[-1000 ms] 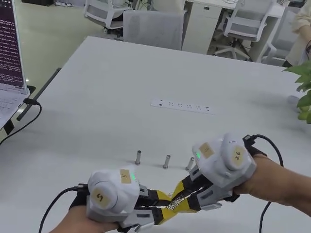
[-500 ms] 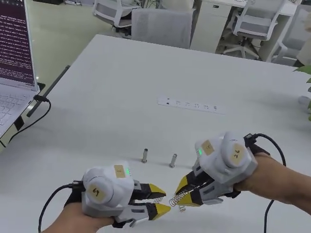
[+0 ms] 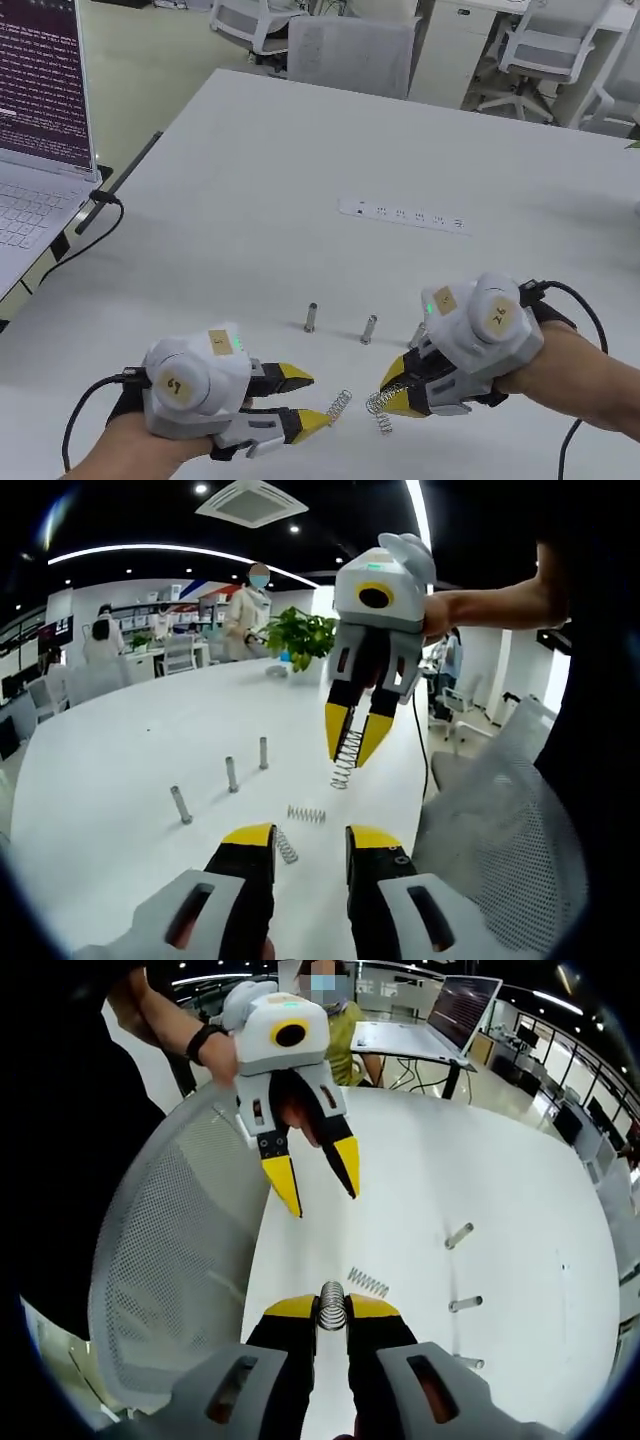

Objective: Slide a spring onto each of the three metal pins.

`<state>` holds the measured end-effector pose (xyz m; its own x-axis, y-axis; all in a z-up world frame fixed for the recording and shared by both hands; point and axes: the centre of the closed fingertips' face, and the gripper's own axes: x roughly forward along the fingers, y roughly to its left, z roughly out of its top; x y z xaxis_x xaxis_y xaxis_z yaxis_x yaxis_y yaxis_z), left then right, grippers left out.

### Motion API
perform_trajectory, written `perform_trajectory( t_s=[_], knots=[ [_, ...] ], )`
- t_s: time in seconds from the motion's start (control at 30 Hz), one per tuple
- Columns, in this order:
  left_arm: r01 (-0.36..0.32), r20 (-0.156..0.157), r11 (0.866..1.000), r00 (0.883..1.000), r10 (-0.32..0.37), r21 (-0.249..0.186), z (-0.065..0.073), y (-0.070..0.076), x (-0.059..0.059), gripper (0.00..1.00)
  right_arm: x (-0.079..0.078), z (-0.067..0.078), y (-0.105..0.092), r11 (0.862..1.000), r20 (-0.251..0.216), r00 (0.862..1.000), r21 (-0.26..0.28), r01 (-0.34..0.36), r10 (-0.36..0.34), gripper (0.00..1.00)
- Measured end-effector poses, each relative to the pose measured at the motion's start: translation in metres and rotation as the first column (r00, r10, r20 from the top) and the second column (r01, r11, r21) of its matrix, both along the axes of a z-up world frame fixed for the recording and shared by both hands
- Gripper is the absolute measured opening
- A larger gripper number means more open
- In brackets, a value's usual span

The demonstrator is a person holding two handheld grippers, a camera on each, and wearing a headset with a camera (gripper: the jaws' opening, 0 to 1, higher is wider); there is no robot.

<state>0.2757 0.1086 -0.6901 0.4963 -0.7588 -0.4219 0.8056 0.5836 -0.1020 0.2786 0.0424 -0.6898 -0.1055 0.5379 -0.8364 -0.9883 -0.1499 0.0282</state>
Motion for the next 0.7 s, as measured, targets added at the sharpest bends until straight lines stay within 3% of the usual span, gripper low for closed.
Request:
perform_trajectory(
  t_s=[0.27,0.7],
  knots=[
    [-0.086,-0.025,0.996,0.996,0.087,0.027,-0.009,0.032,0.002,0.26,0.005,-0.006,0.000,1.000,-0.010,1.000,-0.015,0.023,-0.023,0.08],
    [-0.198,-0.049,0.978,0.978,0.201,0.060,-0.020,0.078,0.002,0.31,0.018,-0.015,0.005,0.999,-0.006,0.999,-0.036,0.032,-0.032,0.08]
  ],
)
